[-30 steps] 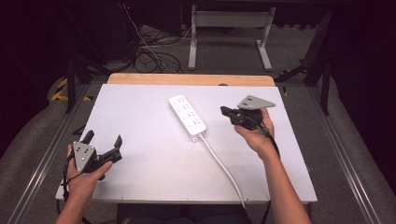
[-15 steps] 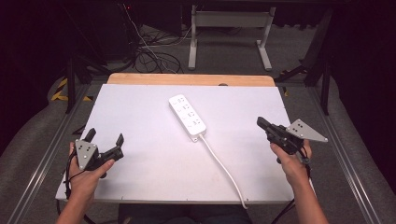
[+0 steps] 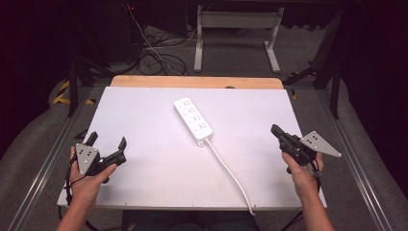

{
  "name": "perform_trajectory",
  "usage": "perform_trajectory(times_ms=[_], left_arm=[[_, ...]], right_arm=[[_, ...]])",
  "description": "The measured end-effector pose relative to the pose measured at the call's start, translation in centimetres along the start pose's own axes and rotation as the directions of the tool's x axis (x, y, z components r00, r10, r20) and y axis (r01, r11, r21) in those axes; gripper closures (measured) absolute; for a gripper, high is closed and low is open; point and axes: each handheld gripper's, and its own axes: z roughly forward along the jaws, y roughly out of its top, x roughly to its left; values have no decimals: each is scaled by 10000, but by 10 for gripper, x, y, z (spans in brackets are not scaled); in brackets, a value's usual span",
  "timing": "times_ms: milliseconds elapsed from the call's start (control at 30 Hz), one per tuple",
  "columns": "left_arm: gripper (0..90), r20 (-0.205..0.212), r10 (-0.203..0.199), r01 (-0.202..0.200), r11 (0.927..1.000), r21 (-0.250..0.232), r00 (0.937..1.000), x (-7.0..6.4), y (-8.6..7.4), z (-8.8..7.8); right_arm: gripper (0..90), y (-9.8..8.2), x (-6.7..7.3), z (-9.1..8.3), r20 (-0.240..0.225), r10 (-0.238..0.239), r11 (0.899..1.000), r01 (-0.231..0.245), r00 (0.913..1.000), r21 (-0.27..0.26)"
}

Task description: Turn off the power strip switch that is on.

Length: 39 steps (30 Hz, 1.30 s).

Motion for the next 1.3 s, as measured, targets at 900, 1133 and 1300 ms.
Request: perform_trajectory(times_ms=[900, 1133, 1300], left_arm=[[55, 19, 44, -44, 10000, 48, 10000, -1, -1, 0], [55, 1, 58, -58, 10000, 14, 10000, 0, -1, 0], [55, 8, 162, -162, 9998, -83, 9999, -1, 1, -4]], right_arm=[[21, -4, 1, 8, 424, -10, 9999, 5, 9991, 117], [21, -6, 1, 10, 390, -27, 9997, 18, 9992, 239], [18, -4, 2, 8, 369, 18, 9997, -26, 9993, 236]])
